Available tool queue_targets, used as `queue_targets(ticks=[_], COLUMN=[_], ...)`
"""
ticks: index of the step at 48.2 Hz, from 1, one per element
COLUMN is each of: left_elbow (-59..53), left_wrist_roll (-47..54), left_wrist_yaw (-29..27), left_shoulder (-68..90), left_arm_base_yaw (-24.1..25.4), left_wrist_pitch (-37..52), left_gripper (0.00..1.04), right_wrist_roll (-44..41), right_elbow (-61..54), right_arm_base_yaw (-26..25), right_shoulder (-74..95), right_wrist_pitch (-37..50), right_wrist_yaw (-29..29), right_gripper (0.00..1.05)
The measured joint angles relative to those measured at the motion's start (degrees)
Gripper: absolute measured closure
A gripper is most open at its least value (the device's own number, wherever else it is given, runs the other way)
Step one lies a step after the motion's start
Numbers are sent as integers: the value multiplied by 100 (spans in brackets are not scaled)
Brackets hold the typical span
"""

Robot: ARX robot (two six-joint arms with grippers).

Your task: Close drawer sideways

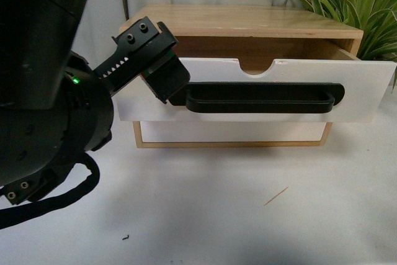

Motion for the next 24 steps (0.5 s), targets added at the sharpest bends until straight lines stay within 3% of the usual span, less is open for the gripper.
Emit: queue_targets(ticks=[24], left_elbow=[356], left_wrist_roll=[94], left_wrist_yaw=[221], left_shoulder=[466], left_arm_base_yaw=[105], left_wrist_pitch=[63], left_gripper=[6], right_wrist_roll=[278], right_elbow=[1014], right_arm_base_yaw=[400], right_shoulder=[1622], right_wrist_pitch=[710], right_wrist_yaw=[509], right_gripper=[9])
